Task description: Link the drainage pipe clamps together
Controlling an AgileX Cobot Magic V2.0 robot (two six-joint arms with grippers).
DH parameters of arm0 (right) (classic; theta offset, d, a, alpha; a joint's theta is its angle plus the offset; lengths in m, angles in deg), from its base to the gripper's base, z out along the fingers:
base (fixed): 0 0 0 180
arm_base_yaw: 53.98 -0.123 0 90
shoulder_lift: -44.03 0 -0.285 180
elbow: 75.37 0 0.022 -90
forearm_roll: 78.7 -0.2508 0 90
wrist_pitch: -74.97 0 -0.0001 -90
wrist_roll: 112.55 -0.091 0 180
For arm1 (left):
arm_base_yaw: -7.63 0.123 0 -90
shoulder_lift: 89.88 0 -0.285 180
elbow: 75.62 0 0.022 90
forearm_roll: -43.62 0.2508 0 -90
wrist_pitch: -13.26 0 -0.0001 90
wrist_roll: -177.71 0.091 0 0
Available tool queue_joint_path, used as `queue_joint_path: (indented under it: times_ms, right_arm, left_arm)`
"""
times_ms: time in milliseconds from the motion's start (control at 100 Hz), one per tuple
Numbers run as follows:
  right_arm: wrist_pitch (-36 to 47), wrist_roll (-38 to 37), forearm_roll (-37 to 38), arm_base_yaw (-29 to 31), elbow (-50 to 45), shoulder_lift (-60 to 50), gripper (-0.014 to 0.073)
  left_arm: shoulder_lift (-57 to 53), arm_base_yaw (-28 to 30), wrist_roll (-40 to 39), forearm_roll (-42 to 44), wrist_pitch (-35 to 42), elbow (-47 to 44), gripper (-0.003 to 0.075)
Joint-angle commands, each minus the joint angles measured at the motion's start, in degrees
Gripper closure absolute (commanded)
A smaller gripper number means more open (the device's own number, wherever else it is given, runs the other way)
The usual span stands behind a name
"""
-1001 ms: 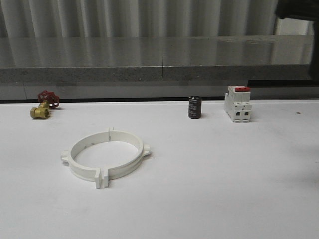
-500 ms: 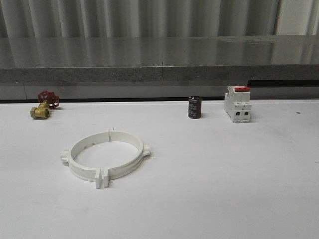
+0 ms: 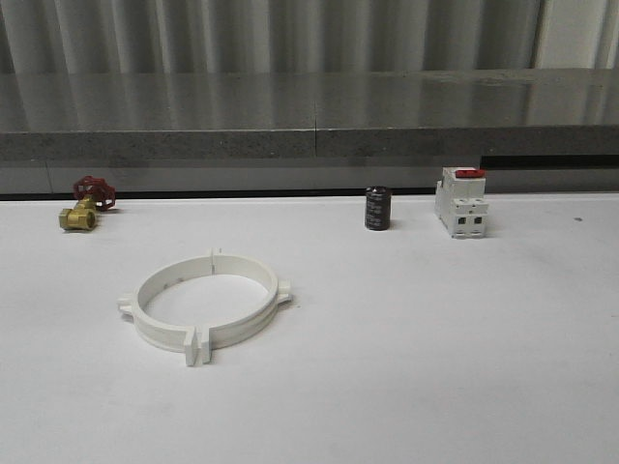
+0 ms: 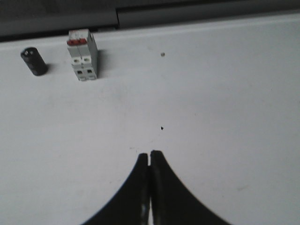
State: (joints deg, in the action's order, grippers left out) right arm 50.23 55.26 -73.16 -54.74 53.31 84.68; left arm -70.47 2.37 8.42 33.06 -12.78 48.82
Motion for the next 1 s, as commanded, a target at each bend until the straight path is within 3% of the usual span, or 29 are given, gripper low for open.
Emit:
queue_joint_path:
  times_ms: [0,410,660,990]
  right_arm:
    - [10.6,-0.1,0.9,0.3,-2.2,-3.7,0.0660]
    - [22.5,0.3,2.5,0.3,-18.8,-23.2,0.0660]
    - [23.8,14.6,-8.1,2.7,-24.7,-29.9,0.0659]
    - [22.7,14.7,-8.0,3.2,-26.5,-34.7,0.0659]
  left_arm:
    - [0.5,0.1,0.1,-1.0,4.1,1.6,0.0741]
    - [0.5,0.1,0.1,-1.0,4.1,1.6,0.0741]
    - [0.5,0.1,0.1,-1.0,4.1,1.6,0.0741]
    - [0.6,0.1,0.1,-1.0,4.2,1.6,0.0741]
